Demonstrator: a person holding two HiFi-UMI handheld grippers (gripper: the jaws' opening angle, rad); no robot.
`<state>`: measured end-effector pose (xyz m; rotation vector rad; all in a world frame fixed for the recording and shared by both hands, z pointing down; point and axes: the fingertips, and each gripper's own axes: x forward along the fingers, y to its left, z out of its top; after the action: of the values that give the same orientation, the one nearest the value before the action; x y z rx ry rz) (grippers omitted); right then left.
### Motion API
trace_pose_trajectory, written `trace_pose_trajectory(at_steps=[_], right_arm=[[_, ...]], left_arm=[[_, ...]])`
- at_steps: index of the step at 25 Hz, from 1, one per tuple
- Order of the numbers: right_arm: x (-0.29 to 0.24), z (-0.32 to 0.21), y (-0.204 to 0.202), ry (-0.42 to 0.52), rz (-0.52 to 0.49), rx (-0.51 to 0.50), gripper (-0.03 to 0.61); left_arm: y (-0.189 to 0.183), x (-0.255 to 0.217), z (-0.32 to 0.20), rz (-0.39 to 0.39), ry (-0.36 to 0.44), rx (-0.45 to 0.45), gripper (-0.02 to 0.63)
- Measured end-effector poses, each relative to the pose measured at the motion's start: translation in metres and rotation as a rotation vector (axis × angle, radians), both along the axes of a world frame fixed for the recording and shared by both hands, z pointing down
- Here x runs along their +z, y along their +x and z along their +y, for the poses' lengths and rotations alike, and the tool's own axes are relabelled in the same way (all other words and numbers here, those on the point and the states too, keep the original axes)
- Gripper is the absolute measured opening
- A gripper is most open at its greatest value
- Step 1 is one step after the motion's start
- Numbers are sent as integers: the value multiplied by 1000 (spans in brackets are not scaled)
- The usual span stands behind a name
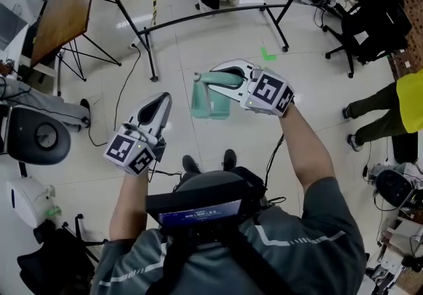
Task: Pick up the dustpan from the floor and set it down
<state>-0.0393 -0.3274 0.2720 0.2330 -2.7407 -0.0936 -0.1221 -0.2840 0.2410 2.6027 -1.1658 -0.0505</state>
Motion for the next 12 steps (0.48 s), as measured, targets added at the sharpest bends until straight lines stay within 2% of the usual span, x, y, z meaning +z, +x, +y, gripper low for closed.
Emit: trace_pose_trajectory(at_steps=[6,12], right_arm=[[82,-32,-9,-36,53,-22,140],[191,-61,-14,-75,69,-34,138]], left_arm=[[-6,80,-47,-41,-46,-6,26],[-7,192,-81,-45,-133,11,26]])
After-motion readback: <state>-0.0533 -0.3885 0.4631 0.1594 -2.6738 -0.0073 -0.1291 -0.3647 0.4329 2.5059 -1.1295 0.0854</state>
